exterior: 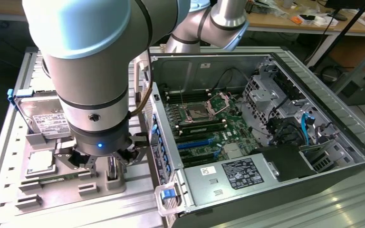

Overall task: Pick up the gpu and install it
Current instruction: 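Pick up the gpu and move the gpu toward the slot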

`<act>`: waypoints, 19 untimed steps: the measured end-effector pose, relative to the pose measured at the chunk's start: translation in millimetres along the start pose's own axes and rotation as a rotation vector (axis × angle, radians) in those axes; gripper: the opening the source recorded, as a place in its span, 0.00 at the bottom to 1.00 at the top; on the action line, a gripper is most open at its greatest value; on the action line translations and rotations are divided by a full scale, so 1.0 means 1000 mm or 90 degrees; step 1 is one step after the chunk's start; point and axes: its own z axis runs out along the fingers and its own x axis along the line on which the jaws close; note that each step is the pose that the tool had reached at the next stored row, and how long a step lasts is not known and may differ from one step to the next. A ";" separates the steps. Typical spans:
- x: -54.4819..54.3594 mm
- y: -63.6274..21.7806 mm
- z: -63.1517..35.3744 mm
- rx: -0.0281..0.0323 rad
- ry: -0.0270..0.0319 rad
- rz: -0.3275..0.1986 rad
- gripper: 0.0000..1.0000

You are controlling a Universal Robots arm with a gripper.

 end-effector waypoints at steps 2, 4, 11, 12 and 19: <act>0.000 0.0000 0.0006 0.0000 0.0000 0.000 0.60; 0.000 0.0000 0.0012 0.0000 0.0000 0.000 0.60; 0.001 -0.0001 0.0041 0.0000 -0.0002 0.000 0.60; 0.001 -0.0001 0.0045 0.0000 -0.0002 0.000 0.60; 0.001 0.0068 0.0063 0.0000 -0.0002 0.000 0.60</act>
